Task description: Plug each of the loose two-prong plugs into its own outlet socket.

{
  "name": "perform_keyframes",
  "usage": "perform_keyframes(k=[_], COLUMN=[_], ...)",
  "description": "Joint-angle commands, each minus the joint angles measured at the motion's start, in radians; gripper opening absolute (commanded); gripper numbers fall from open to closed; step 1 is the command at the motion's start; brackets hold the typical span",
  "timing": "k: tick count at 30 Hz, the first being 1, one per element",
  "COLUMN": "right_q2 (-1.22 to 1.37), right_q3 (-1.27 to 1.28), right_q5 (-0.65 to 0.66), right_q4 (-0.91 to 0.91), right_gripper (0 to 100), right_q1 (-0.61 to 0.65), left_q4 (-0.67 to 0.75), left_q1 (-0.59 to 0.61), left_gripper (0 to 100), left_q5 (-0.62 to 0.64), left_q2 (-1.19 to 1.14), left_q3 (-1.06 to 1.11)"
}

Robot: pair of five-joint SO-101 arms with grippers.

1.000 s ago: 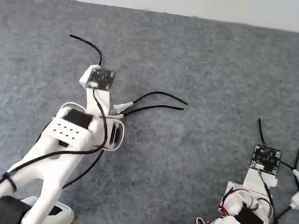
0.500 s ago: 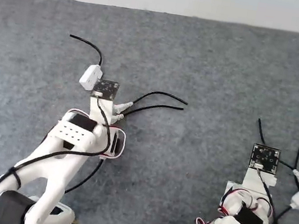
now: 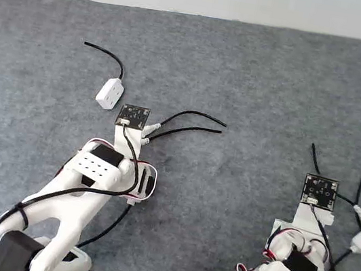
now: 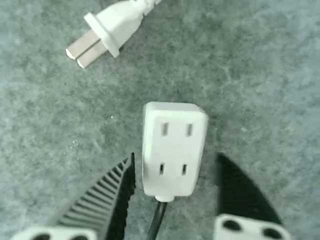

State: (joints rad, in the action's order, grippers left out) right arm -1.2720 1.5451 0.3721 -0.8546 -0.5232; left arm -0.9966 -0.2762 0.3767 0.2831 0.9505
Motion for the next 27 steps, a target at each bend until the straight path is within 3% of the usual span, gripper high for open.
perform_keyframes(k=[1, 6, 10, 14, 20, 27], right_q2=[-0.012, -0.012, -0.012, -0.012, -0.012, -0.01], right_q3=[-0.008, -0.008, -0.008, -0.008, -0.011, -0.037], right_q5=[0.011, 0.011, 0.011, 0.005, -0.02, -0.138], right_q4=[0.022, 0.022, 0.022, 0.024, 0.024, 0.018], right_gripper=[18.0, 18.0, 18.0, 18.0, 18.0, 18.1], right_q1=[0.01, 0.01, 0.01, 0.01, 0.01, 0.044], left_q4=[0.012, 0.009, -0.074, -0.164, -0.213, -0.187], left_q1=[-0.005, 0.0, 0.005, 0.021, 0.193, 0.462], left_gripper=[29, 29, 29, 29, 29, 29], left_q5=[0.014, 0.012, 0.008, -0.098, -0.244, -0.276], left_q2=[0.003, 0.058, 0.206, 0.434, 0.724, 0.766], left_q3=[-0.012, -0.007, -0.012, -0.012, 0.005, 0.085])
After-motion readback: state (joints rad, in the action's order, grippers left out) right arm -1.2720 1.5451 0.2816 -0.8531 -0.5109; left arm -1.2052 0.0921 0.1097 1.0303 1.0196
